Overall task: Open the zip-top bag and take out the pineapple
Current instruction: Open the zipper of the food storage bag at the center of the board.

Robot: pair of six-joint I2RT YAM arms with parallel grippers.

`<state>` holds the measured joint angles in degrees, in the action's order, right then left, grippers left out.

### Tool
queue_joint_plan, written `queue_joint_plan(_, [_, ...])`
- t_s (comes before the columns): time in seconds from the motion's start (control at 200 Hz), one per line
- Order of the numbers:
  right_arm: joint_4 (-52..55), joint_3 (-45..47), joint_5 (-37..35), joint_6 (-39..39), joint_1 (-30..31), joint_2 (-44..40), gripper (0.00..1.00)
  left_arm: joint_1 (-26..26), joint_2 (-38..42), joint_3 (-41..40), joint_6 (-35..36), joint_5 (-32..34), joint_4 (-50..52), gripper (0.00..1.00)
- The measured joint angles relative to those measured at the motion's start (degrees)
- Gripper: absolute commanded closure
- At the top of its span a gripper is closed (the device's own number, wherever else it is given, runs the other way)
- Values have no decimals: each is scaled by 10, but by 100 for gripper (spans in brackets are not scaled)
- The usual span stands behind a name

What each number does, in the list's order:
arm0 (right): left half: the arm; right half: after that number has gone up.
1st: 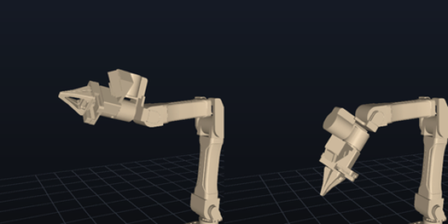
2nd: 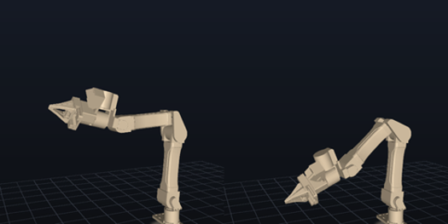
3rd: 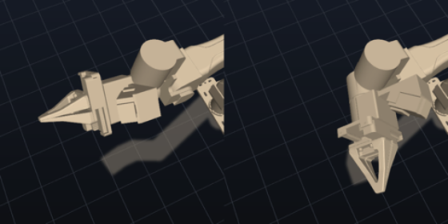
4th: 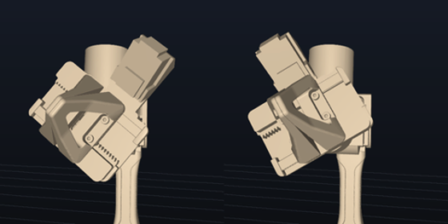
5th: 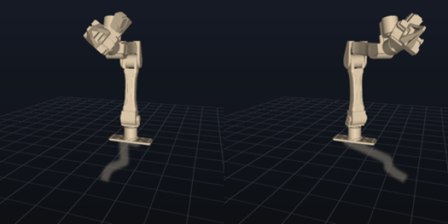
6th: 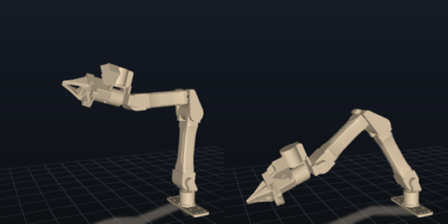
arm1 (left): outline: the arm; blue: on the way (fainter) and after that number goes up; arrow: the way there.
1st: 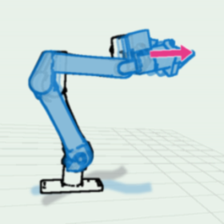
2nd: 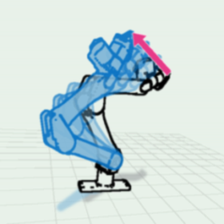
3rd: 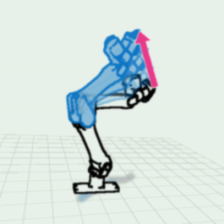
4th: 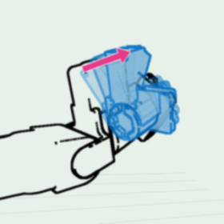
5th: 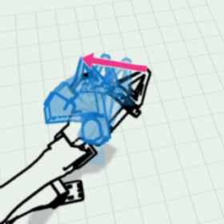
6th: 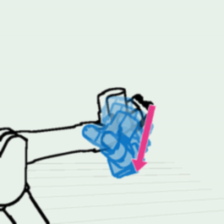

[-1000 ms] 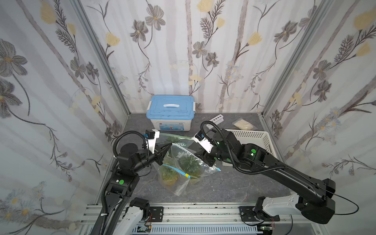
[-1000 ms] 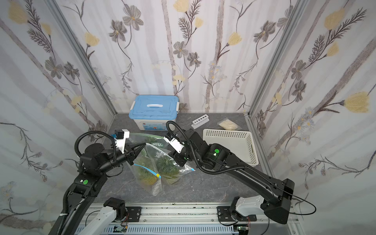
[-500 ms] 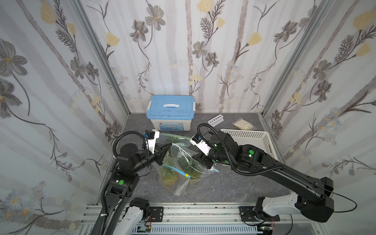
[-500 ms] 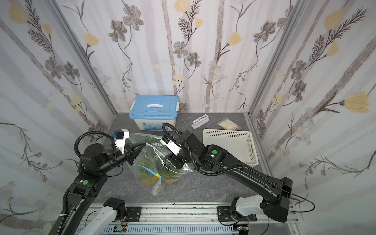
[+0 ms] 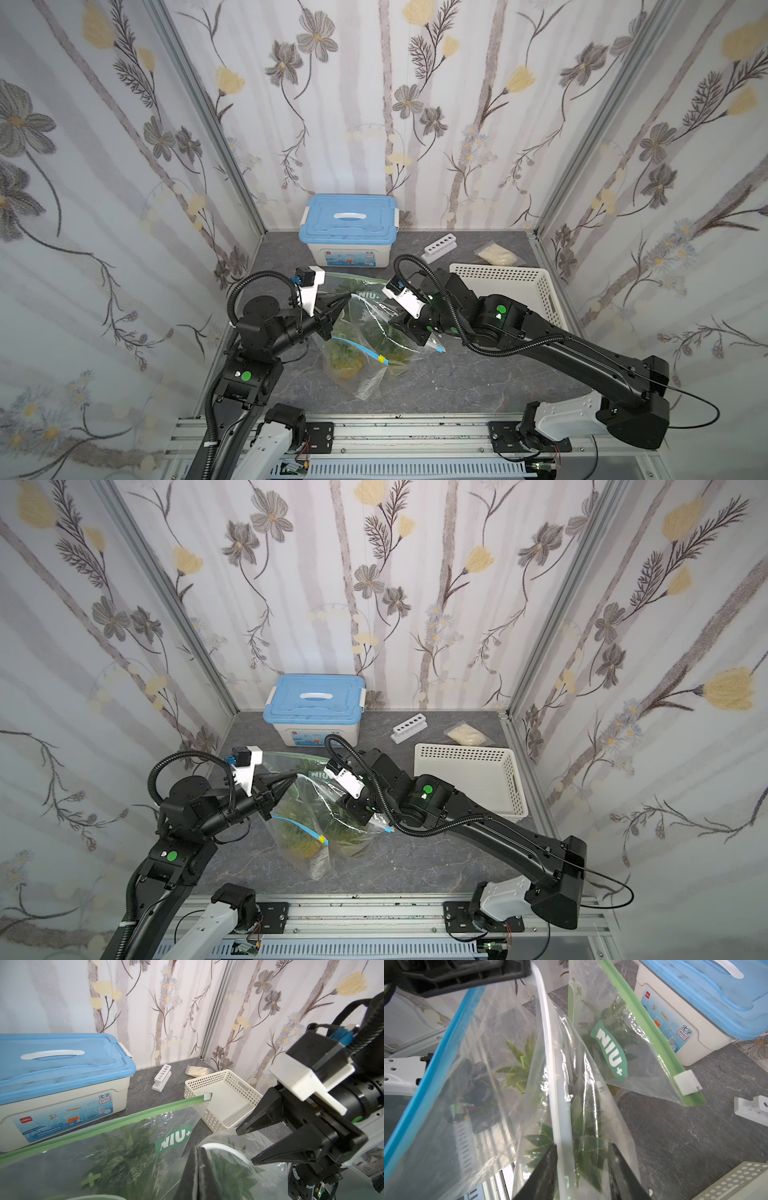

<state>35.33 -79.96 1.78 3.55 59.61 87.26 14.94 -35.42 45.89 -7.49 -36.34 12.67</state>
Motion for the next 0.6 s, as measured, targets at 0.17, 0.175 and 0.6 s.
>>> queue_joint_plan(0.17, [-1, -2, -20, 0, 0, 4, 75, 0, 6, -3, -1, -6, 0, 100])
queue_joint_plan(0.175, [-1, -2, -21, 0, 0, 4, 76, 0, 6, -3, -1, -6, 0, 100])
queue_joint_plan(0.6, [-22, -8, -20, 11, -1, -4, 100, 0, 3, -5, -8, -15, -4, 61])
